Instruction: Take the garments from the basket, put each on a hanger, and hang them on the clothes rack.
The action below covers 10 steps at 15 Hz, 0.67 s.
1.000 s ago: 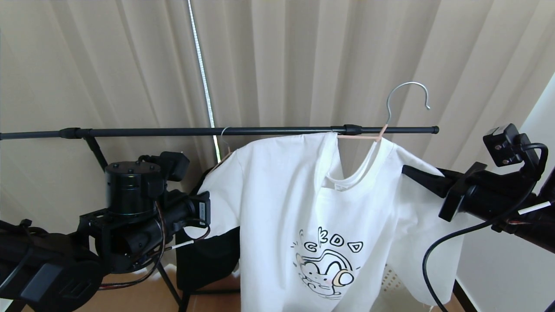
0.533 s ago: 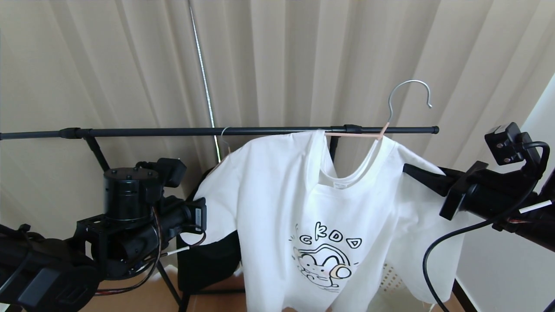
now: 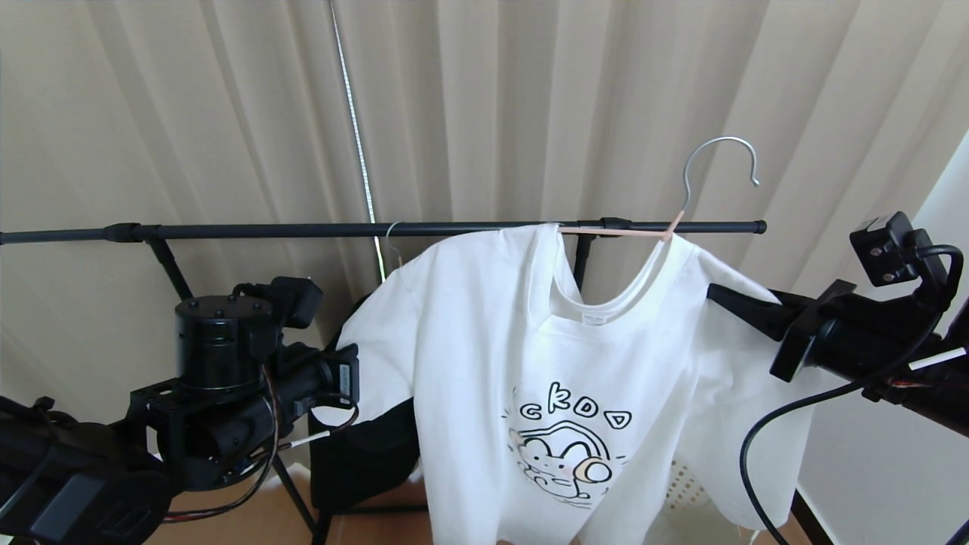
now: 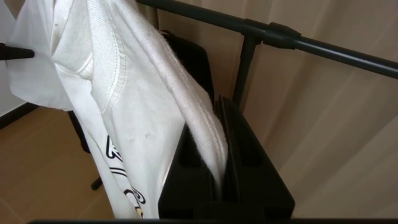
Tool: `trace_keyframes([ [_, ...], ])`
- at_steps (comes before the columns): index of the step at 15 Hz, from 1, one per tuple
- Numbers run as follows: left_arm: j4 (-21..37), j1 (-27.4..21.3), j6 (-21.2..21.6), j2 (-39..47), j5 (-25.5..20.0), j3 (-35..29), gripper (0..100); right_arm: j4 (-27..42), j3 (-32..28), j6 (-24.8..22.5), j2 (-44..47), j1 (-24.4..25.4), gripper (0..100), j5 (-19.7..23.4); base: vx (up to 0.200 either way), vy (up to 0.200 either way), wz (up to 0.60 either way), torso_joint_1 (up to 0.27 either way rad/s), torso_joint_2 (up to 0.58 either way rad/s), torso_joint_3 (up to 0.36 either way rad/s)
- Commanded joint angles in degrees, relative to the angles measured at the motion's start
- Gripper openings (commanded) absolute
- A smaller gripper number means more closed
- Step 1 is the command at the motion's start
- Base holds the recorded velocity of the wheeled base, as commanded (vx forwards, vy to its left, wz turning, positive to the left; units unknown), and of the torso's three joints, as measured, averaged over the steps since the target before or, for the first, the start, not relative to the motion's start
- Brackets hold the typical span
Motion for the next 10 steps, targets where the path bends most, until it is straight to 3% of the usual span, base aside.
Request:
trace_keyframes([
  [1, 0.0, -0.1, 0.0, 0.2, 0.0, 0.0, 0, 0.0, 0.0, 0.0, 0.0, 0.0, 0, 0.0, 0.0, 0.0, 0.0, 0.0, 0.0, 0.0],
  [3, -0.1, -0.1, -0.1, 0.1, -0.1, 0.2, 0, 0.0, 0.0, 0.0, 0.0, 0.0, 0, 0.0, 0.0, 0.0, 0.0, 0.0, 0.0, 0.0],
  [4, -0.7, -0.1, 0.0, -0.1, -0.3, 0.8, 100, 0.0, -0.1, 0.0, 0.0, 0.0, 0, 0.0, 0.0, 0.0, 0.0, 0.0, 0.0, 0.0],
  [9, -8.5, -0.2, 0.2, -0.3, -1.8, 4.3, 100, 0.0, 0.0, 0.0, 0.3, 0.0, 0, 0.0, 0.0, 0.0, 0.0, 0.0, 0.0, 0.0],
  [10, -17.7, -0.1, 0.5, -1.1, -6.5, 7.1, 100, 0.0, 0.0, 0.0, 1.2, 0.0, 0, 0.4, 0.0, 0.0, 0.0, 0.0, 0.0, 0.0],
])
